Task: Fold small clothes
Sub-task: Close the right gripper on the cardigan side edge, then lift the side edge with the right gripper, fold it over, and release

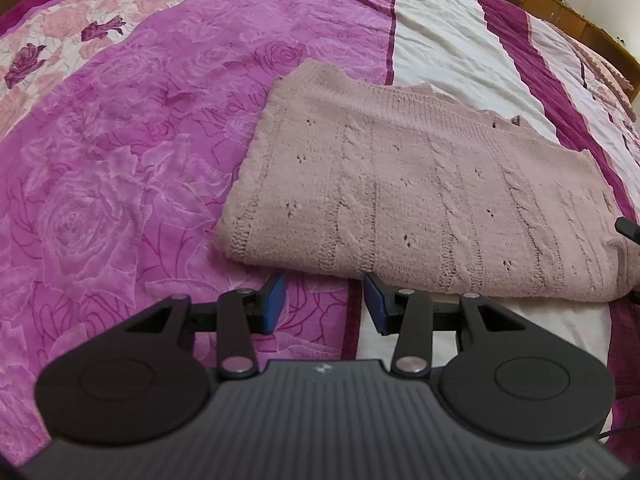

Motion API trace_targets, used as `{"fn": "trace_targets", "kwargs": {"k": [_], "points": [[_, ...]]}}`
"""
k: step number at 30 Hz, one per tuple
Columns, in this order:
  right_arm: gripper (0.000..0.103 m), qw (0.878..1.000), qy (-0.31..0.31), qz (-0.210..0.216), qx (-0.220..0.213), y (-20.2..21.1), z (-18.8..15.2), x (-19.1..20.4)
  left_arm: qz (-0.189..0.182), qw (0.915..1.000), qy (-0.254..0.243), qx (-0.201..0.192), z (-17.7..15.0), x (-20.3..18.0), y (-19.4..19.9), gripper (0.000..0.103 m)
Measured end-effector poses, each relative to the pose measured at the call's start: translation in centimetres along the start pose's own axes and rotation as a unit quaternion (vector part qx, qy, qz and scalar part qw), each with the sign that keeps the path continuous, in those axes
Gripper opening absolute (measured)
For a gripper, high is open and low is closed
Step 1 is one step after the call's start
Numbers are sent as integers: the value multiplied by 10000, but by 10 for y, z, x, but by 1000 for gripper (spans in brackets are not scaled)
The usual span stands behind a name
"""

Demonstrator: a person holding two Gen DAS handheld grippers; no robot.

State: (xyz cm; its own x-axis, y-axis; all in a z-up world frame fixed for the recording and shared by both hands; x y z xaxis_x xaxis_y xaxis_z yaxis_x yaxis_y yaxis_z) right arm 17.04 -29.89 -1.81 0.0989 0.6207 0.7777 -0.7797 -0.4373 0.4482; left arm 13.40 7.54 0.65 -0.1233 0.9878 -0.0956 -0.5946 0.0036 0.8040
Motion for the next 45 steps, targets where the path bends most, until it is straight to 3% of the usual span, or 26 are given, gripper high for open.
{"fn": "trace_targets", "kwargs": {"k": [4, 13, 23, 37, 45], "points": [[57, 9999, -38, 126, -67, 5, 0, 0, 13, 10000, 31, -2, 1, 2, 0, 45], [57, 9999, -155, -17, 45, -3, -3, -9, 30, 10000, 10, -1, 2, 1, 2, 45], [57, 9995, -270, -37, -178, -2, -3, -10, 166, 9997, 40, 175, 0, 7, -4, 45], [39, 9981, 338, -166, -495, 6, 5, 21, 238, 9995, 94, 171, -1, 14, 0, 45], [34, 9944, 904, 63, -551, 8, 10, 63, 310, 9995, 56, 28, 8, 24, 12, 45]]}}
Point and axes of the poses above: each gripper's, at about its wrist camera, not at the fingertips, and y roughly against the way its jaws point, x to its left, z to its top, the point moved 5 cm from there along -y, roughly the way its jaws point, and after that the axes turned 4 degrees about z, right-handed, at the moved point
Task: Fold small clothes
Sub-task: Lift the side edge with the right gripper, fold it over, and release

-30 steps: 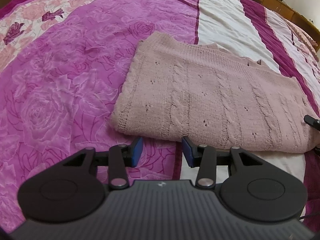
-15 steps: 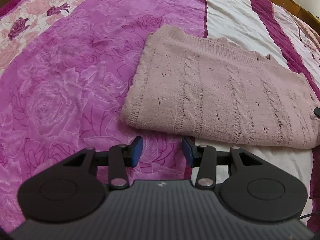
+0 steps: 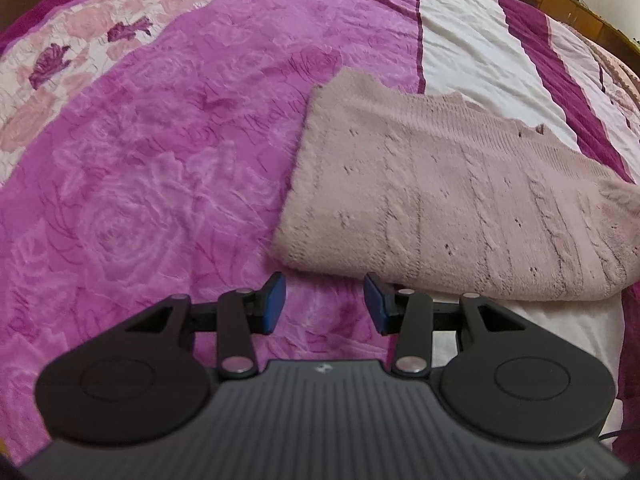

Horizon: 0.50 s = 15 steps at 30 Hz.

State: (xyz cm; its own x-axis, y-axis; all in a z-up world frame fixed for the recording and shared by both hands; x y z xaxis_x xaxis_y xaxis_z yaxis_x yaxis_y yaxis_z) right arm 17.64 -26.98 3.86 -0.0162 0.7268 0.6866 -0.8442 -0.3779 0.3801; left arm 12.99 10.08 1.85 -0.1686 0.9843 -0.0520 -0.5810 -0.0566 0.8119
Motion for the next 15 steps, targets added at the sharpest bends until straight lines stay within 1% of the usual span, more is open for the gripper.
{"fn": "trace_targets", "kwargs": {"k": [8, 15], "points": [[32, 9990, 208, 403, -60, -4, 5, 52, 126, 9997, -14, -202, 18, 17, 14, 45], [31, 9937, 663, 893, 134, -16, -1, 117, 169, 9992, 27, -362, 31, 34, 24, 45]]}}
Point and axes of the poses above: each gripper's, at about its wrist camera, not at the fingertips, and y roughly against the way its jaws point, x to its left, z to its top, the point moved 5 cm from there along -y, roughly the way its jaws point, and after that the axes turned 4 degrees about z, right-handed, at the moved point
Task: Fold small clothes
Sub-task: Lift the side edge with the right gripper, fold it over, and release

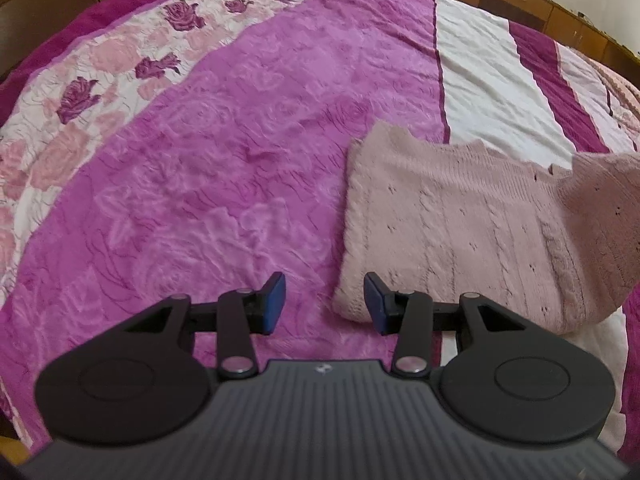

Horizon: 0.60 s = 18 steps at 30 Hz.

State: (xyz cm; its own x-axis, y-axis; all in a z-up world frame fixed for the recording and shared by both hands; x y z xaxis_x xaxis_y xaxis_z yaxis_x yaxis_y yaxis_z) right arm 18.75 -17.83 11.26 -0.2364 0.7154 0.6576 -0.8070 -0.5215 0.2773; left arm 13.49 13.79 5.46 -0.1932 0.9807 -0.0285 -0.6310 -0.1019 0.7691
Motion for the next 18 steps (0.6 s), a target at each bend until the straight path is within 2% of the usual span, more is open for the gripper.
{"fn": "trace_targets", "kwargs": {"k": [9, 13, 18], "points": [[31, 9969, 287, 612, 407, -46, -18, 72, 119, 9999, 55, -93, 5, 27, 6, 45], [31, 9943, 446, 575, 774, -79, -45, 92, 144, 9997, 148, -88, 3, 40, 6, 45], [31, 9852, 801, 347, 1478, -119, -90, 106, 173, 9996, 227, -41, 0, 53, 3, 45]]}}
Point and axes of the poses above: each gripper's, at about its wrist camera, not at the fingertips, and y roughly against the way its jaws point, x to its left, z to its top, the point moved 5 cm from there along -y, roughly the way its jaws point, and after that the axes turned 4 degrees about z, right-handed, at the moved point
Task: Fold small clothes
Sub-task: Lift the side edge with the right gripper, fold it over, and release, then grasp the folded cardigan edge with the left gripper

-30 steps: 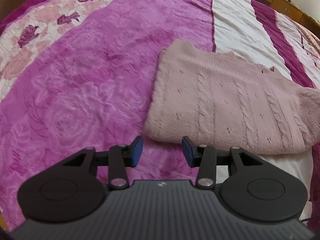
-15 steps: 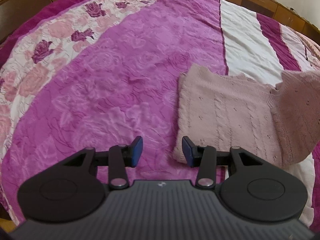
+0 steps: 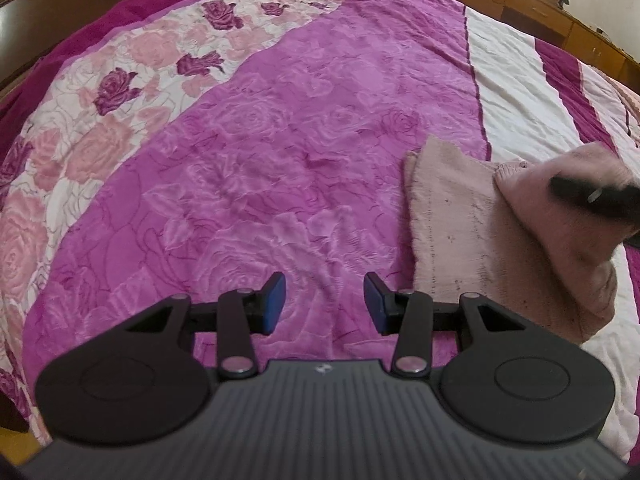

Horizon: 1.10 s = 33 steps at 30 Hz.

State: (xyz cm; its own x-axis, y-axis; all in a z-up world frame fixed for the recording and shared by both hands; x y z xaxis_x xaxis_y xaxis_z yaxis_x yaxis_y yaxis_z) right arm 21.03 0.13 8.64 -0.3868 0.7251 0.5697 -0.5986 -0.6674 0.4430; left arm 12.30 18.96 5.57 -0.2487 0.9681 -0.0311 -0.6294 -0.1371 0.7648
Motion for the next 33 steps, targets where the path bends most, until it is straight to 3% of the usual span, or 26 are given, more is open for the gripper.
{"fn": "trace_targets", "kwargs": {"k": [5, 9, 11, 22, 30, 33], "points": [[41, 9954, 632, -414, 590, -37, -35, 17, -30, 10000, 40, -16, 0, 6, -2, 45], [64, 9938, 878, -407, 545, -41, -47, 29, -106, 9999, 15, -90, 4, 5, 0, 45], [68, 9954, 768, -280, 509, -36, -48, 33, -141, 9998, -3, -134, 6, 3, 0, 45], [70, 9990, 391, 4, 227, 27, -52, 34, -488, 9974, -311, -425, 30, -30, 12, 45], [70, 9991, -95, -323, -276, 83, -47, 3, -625, 9920, -918, -606, 43, -84, 19, 45], [70, 9974, -244, -504, -457, 97, -44, -10, -625, 9898, -1094, -661, 44, -104, 17, 56]]}}
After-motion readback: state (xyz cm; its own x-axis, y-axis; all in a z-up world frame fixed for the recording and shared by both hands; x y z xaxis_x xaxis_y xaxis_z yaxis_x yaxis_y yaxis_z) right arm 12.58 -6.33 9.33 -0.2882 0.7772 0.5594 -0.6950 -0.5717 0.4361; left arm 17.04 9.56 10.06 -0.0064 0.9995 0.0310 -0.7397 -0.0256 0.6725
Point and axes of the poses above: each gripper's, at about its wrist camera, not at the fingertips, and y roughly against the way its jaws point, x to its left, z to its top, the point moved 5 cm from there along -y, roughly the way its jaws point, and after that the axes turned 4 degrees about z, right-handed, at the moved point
